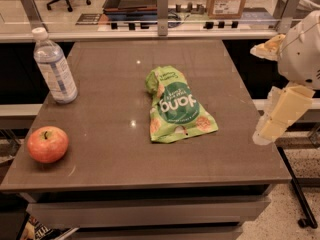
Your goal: Pick apple
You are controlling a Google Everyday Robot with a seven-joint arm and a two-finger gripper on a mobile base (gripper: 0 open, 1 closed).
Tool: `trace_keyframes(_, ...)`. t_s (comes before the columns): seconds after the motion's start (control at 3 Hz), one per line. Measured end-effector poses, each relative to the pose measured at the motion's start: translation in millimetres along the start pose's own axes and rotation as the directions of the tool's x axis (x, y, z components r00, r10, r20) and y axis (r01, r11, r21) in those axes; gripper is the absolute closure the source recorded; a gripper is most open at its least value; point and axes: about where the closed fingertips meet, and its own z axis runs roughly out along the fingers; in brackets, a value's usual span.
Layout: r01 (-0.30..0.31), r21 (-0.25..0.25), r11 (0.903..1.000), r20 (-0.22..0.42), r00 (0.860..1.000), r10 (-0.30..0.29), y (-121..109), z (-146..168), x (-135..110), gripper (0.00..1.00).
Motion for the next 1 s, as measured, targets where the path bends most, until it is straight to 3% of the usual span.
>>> trace_keyframes(0.33, 0.028, -0.030, 0.9992, 0.137, 0.990, -0.024, 10, 25, -17, 0.00)
trace_keyframes(0.67, 0.044, -0.055, 0.9975, 0.269, 0.963, -0.028, 19, 56, -41, 0.00)
trace_keyframes(1.0, 0.048, -0.046, 0.9978, 0.387, 0.922, -0.026, 29, 77, -67, 0.00)
